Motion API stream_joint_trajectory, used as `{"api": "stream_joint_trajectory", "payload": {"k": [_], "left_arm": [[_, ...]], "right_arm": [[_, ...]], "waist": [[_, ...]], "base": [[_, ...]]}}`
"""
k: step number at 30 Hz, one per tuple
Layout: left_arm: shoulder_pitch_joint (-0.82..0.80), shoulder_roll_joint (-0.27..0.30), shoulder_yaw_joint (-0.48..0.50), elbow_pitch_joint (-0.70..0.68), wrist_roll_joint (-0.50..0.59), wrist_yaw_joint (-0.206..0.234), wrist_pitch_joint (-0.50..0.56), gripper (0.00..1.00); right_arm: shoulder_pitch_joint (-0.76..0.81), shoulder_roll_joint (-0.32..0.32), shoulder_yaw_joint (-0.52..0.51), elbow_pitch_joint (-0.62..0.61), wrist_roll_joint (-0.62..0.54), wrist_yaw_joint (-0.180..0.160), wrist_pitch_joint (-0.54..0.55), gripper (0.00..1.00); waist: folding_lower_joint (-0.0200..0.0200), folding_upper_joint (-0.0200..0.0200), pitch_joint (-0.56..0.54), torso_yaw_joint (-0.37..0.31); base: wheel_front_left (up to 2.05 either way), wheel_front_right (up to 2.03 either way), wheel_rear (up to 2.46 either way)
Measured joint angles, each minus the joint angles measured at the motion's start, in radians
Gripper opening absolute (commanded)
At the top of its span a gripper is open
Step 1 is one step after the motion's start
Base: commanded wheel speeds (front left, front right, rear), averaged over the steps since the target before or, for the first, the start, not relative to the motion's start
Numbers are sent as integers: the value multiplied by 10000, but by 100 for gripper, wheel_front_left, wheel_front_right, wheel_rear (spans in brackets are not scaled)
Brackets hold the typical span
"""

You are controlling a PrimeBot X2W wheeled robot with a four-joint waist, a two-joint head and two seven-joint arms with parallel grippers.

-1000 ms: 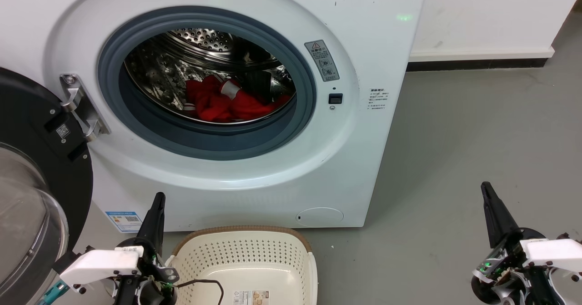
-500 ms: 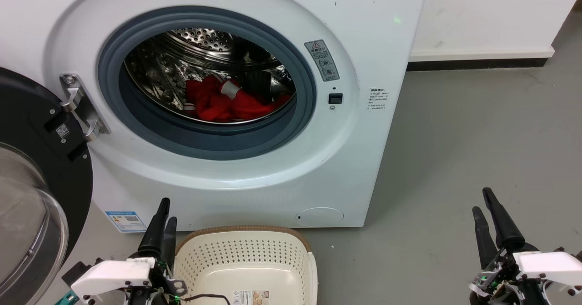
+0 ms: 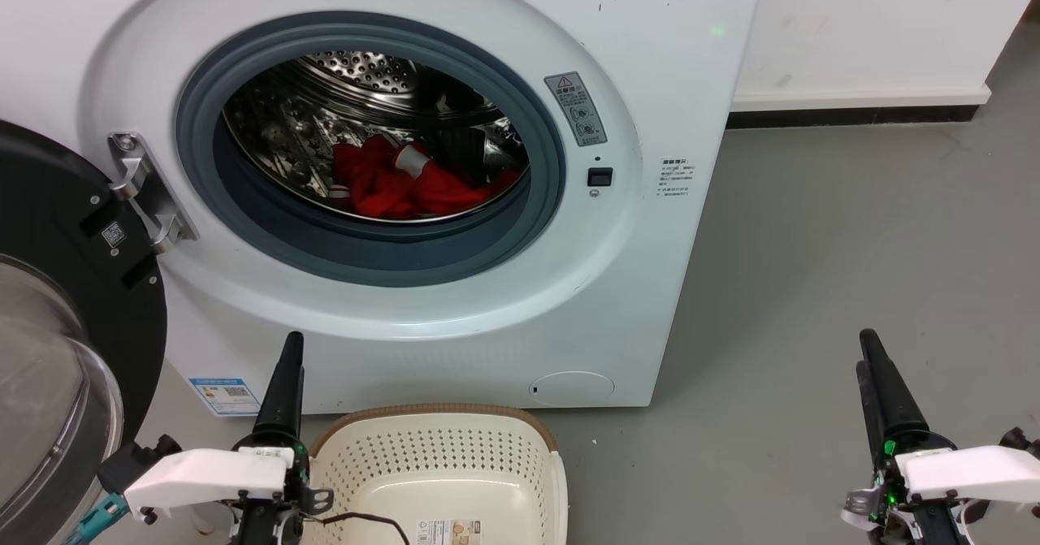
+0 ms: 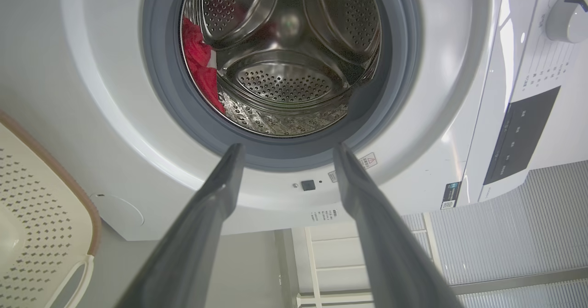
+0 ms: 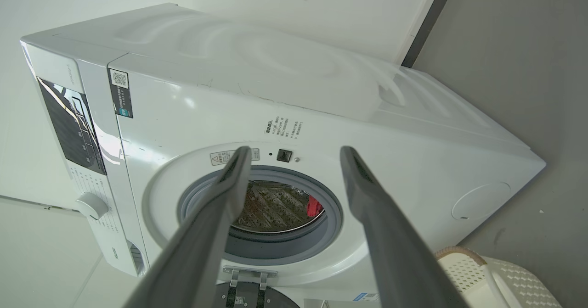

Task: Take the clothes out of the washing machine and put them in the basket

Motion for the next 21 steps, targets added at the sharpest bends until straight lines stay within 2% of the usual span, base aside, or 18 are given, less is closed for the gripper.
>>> {"api": "stream_joint_trajectory", "payload": {"k": [7,8,21], "left_arm": [[-11,0,-199,-226,1592,0,-288,100],[-12,0,-251,-263,2280,0,-391,100],[-130,35,-504,-353,5227,2,-832,100]], "right_arm": [[43,0,50,-326,-1933,2,-274,100],[150,0,100,-445,-2771,0,-387,100],[289,0,251,-742,-5687,2,-761,100]], "waist": [[0,-1,-20,27],[0,0,-30,38],[0,0,-40,77]], "base": [[0,0,0],[0,0,0],[0,0,0]]}}
